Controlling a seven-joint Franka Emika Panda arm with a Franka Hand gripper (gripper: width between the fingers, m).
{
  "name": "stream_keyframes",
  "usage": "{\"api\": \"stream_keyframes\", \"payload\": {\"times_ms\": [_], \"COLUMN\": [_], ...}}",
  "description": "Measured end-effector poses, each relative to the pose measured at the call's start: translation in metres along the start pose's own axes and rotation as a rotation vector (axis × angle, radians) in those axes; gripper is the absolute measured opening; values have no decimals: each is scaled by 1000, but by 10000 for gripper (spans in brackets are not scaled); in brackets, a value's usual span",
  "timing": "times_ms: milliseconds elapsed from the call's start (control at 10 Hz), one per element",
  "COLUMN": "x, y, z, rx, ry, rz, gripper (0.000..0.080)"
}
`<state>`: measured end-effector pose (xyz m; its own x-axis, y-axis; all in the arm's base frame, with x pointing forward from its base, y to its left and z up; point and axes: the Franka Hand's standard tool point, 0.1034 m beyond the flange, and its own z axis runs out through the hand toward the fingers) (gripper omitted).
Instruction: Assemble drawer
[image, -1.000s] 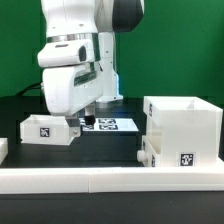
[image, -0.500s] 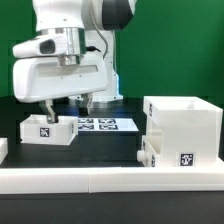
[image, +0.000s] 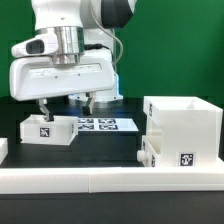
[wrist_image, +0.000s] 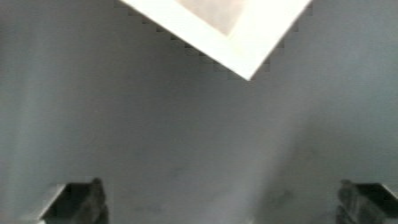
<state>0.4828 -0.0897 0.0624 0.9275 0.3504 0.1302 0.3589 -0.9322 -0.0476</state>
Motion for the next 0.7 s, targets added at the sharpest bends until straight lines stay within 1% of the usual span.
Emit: {"api": "stream_keyframes", "payload": {"times_ms": [100,200,300,500,600,700], "x": [-2,-14,-27,-44,-49,-47], "y": [0,-3,-10,-15,-17,-16], "z": [-1,-3,-6,-3,-1,-2], "rx": [-4,-12,-12,-14,-14,-14], "ry": [5,9,-1,-16,-21,-18], "rz": [79,218,312,322,325,321], "gripper": [649,649,649,649,649,649]}}
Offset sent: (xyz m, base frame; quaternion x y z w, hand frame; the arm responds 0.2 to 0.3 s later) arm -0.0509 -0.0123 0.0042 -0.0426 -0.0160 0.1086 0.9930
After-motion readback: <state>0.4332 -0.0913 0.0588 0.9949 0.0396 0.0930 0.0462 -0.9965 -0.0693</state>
